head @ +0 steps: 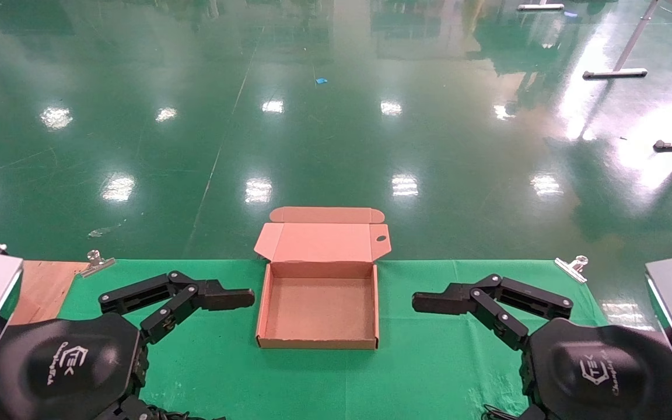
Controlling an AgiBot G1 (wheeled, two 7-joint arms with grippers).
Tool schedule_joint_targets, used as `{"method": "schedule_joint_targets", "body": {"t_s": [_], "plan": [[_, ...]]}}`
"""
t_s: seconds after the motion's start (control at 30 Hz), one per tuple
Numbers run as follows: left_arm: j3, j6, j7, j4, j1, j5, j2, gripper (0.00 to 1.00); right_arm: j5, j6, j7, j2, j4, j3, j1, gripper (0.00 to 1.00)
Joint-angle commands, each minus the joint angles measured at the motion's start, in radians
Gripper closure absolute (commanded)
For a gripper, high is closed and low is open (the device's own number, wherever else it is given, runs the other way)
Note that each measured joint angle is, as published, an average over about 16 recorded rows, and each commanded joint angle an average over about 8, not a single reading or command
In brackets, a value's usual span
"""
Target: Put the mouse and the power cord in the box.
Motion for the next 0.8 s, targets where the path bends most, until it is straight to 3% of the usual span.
{"method": "schedule_joint_targets", "body": {"t_s": [0.03,0.8], "plan": [[0.0,0.0,0.0,0.0,0.0,0.0,0.0,0.0,0.0,0.0,0.0,0.0,0.0,0.0,0.0,0.0],[0.0,0.0,0.0,0.0,0.0,0.0,0.0,0.0,0.0,0.0,0.0,0.0,0.0,0.0,0.0,0.0]]}}
